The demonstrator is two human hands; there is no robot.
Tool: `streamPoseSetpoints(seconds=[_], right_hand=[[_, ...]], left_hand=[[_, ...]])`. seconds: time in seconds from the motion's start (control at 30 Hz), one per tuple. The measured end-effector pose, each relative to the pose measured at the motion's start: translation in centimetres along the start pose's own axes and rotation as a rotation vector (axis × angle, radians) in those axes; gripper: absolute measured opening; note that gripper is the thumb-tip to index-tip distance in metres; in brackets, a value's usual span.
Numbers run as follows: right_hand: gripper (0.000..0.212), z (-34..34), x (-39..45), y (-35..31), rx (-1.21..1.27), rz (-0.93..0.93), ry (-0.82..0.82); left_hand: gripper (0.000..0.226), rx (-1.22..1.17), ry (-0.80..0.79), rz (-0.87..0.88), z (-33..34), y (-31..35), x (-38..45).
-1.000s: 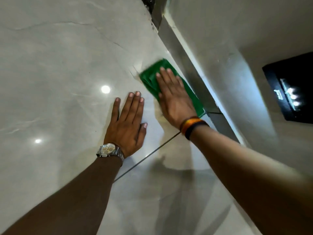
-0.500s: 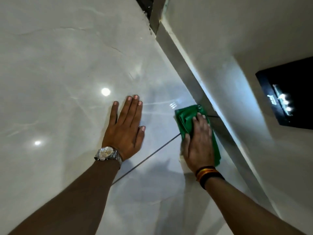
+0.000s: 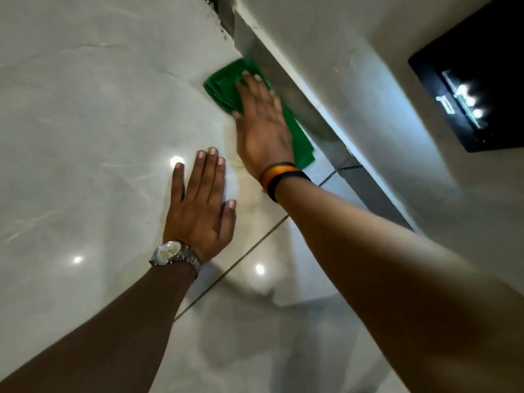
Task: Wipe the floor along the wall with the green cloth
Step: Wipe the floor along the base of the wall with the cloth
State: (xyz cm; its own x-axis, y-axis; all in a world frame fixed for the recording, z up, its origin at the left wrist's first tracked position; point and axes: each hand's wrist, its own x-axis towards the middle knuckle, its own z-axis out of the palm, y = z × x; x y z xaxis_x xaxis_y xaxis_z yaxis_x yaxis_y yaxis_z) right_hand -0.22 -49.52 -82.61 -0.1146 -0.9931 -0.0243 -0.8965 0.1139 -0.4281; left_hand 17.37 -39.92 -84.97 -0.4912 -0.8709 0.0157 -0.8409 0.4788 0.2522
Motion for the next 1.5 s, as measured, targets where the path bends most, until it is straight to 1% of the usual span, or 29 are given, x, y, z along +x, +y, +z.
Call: streamPoseSetpoints(seconds=[0.07, 0.2, 0.27, 0.37, 0.47, 0.57, 0.6, 0.63, 0.67, 0.7, 0.77, 0.8, 0.83, 0.9, 0.93, 0.97, 1.0, 1.1, 1.2, 1.27, 1.33, 1.43, 1.5], right_hand=[[0.047, -1.7, -6.1, 3.3, 0.041, 0.092, 0.009], [0.047, -6.2, -20.4, 9.2, 0.006, 0.423, -0.078], [0.042, -7.6, -24.1, 9.9, 0.048, 0.547, -0.020], [0.039, -8.1, -24.1, 8.5, 0.248, 0.680, 0.146], [0.026, -8.9, -22.4, 6.8, 0.441, 0.792, 0.258], [0.022, -9.7, -21.1, 6.5, 0.779, 0.897, 0.245], [0.022, -9.9, -20.9, 6.8, 0.816, 0.914, 0.211], [0.021, -10.2, -21.0, 7.3, 0.796, 0.922, 0.173], [0.023, -10.6, -21.5, 7.8, 0.680, 0.917, 0.132], [0.026, -11.1, -22.2, 8.4, 0.484, 0.882, 0.095], [0.031, -11.9, -23.9, 9.2, 0.086, 0.724, 0.070], [0.032, -12.0, -24.6, 9.0, -0.014, 0.622, 0.078], [0.036, -11.8, -25.0, 8.6, -0.055, 0.510, 0.056], [0.049, -10.3, -24.9, 7.6, -0.082, 0.343, -0.115], [0.055, -9.3, -24.8, 7.4, -0.101, 0.320, -0.212], [0.061, -8.4, -24.7, 7.3, -0.128, 0.338, -0.273], [0.064, -7.8, -24.8, 7.5, -0.150, 0.373, -0.285], [0.064, -7.0, -24.8, 8.5, -0.220, 0.379, -0.247], [0.071, -7.4, -22.3, 9.1, -0.297, 0.297, -0.303], [0.076, -7.3, -18.5, 8.7, -0.253, 0.181, -0.324], [0.075, -6.2, -13.5, 7.1, -0.164, 0.114, -0.288], [0.065, -3.7, -6.3, 3.0, -0.126, 0.064, -0.187], [0.064, -2.4, -2.8, 0.7, -0.124, 0.090, -0.162]], left_hand=[[0.076, -0.005, -0.011, 0.010, -0.2, 0.0, 0.0], [0.076, -0.022, -0.022, 0.007, -0.4, 0.0, 0.0], [0.076, -0.030, -0.024, -0.003, -0.4, 0.0, 0.0], [0.077, -0.024, -0.034, 0.001, -0.2, -0.1, 0.0], [0.077, -0.024, -0.034, 0.012, -0.1, -0.2, -0.1], [0.077, -0.024, -0.029, 0.011, -0.1, -0.2, -0.1], [0.077, -0.023, -0.032, 0.013, -0.1, -0.2, -0.1], [0.076, -0.021, -0.034, 0.014, -0.1, -0.3, -0.1], [0.076, -0.021, -0.037, 0.014, 0.0, -0.3, -0.1], [0.076, -0.019, -0.040, 0.016, 0.0, -0.3, -0.1], [0.077, -0.011, -0.040, 0.016, 0.1, -0.3, -0.1], [0.077, -0.014, -0.040, 0.017, 0.1, -0.3, -0.1], [0.076, -0.016, -0.035, 0.019, 0.1, -0.3, -0.1], [0.076, -0.009, -0.016, 0.025, 0.2, -0.3, -0.1], [0.076, -0.005, -0.013, 0.025, 0.2, -0.4, -0.1], [0.076, -0.010, -0.017, 0.025, 0.2, -0.5, -0.1], [0.077, -0.012, -0.015, 0.023, 0.3, -0.5, -0.1], [0.078, -0.023, -0.007, 0.020, 0.3, -0.3, -0.1], [0.078, -0.037, -0.022, 0.017, 0.4, -0.3, -0.1], [0.078, -0.031, -0.032, 0.015, 0.4, -0.3, -0.1], [0.078, -0.028, -0.034, 0.011, 0.4, -0.3, 0.0], [0.078, -0.022, -0.038, 0.014, 0.3, -0.2, -0.1], [0.078, -0.010, -0.036, 0.014, 0.2, -0.3, 0.0]])
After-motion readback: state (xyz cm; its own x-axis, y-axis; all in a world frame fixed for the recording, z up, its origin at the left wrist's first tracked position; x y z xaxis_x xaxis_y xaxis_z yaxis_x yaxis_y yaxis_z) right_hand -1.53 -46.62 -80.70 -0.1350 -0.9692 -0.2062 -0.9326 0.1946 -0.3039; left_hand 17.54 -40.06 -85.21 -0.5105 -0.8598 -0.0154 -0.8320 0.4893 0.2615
